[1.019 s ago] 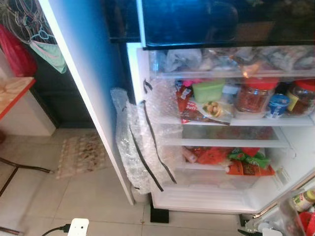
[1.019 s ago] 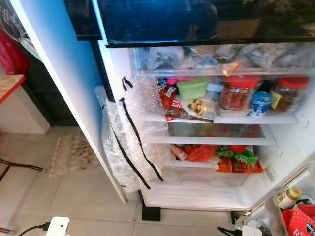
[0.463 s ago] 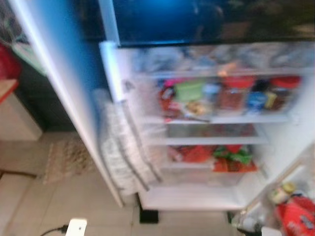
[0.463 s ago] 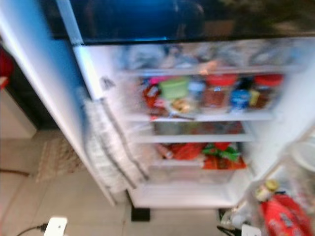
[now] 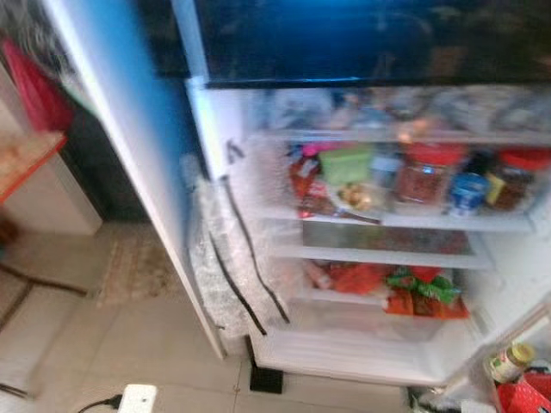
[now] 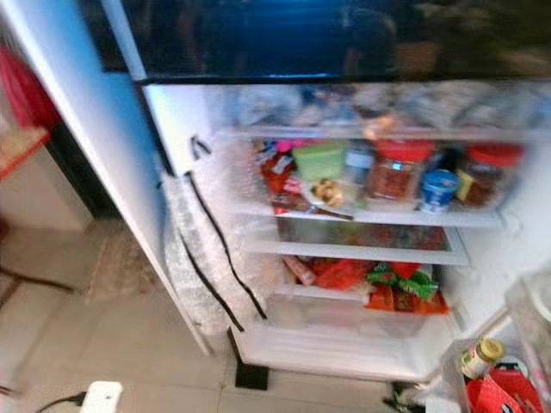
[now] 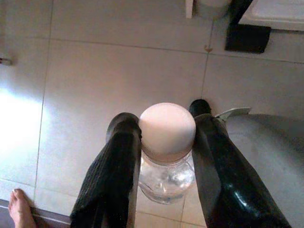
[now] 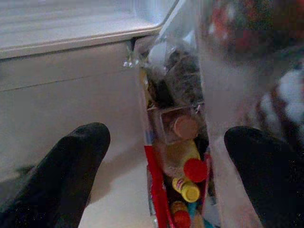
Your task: Restocking fridge
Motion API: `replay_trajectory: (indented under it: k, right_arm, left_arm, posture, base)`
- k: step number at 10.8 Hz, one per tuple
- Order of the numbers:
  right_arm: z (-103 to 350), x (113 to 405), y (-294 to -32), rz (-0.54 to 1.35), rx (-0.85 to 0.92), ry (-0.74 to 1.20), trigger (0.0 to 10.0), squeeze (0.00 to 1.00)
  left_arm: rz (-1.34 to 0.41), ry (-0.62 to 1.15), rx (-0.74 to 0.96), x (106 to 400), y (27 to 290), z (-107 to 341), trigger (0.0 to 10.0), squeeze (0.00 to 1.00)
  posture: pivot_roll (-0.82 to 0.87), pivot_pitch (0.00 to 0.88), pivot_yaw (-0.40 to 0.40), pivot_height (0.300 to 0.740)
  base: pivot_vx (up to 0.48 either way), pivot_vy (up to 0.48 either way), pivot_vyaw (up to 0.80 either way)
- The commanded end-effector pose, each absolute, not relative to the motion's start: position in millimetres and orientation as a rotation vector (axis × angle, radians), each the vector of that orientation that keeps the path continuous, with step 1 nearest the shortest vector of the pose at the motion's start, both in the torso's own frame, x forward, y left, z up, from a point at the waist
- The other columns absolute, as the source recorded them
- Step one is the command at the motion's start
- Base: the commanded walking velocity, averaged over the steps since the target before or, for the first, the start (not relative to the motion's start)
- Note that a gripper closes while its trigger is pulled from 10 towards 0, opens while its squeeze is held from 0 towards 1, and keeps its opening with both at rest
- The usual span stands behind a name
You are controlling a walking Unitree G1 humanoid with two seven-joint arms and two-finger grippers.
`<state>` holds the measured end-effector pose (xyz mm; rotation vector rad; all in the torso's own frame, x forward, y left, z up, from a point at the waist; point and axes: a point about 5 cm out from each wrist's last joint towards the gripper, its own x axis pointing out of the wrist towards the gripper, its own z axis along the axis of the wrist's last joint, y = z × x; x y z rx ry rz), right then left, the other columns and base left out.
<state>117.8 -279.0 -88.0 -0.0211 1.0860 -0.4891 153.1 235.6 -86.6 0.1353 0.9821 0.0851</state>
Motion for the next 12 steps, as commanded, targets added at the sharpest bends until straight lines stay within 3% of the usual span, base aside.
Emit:
replay_trajectory:
  k: [1, 9, 12]
  right_arm:
    - [-87, 118, -281, -0.498, -0.032, 1.078, 10.0, 0.00]
    - [-80, 121, -296, -0.570, -0.126, 1.048, 10.0, 0.00]
    - [-71, 118, -315, -0.607, -0.188, 1.028, 10.0, 0.00]
  left_arm:
    - [0.094, 0.992, 0.130, 152, 237, -87, 10.0, 0.00]
    - [0.090, 0.994, 0.128, 151, 238, -87, 10.0, 0.00]
    - [0.094, 0.992, 0.132, 151, 239, -87, 10.0, 0.00]
  posture:
    - [-0.04, 0.000, 0.031, 0.740]
    - [-0.03, 0.000, 0.035, 0.740]
    - [-0.04, 0.000, 0.037, 0.740]
  base:
    - [0.000, 0.000, 0.00]
    - [0.000, 0.000, 0.00]
    - [0.000, 0.000, 0.00]
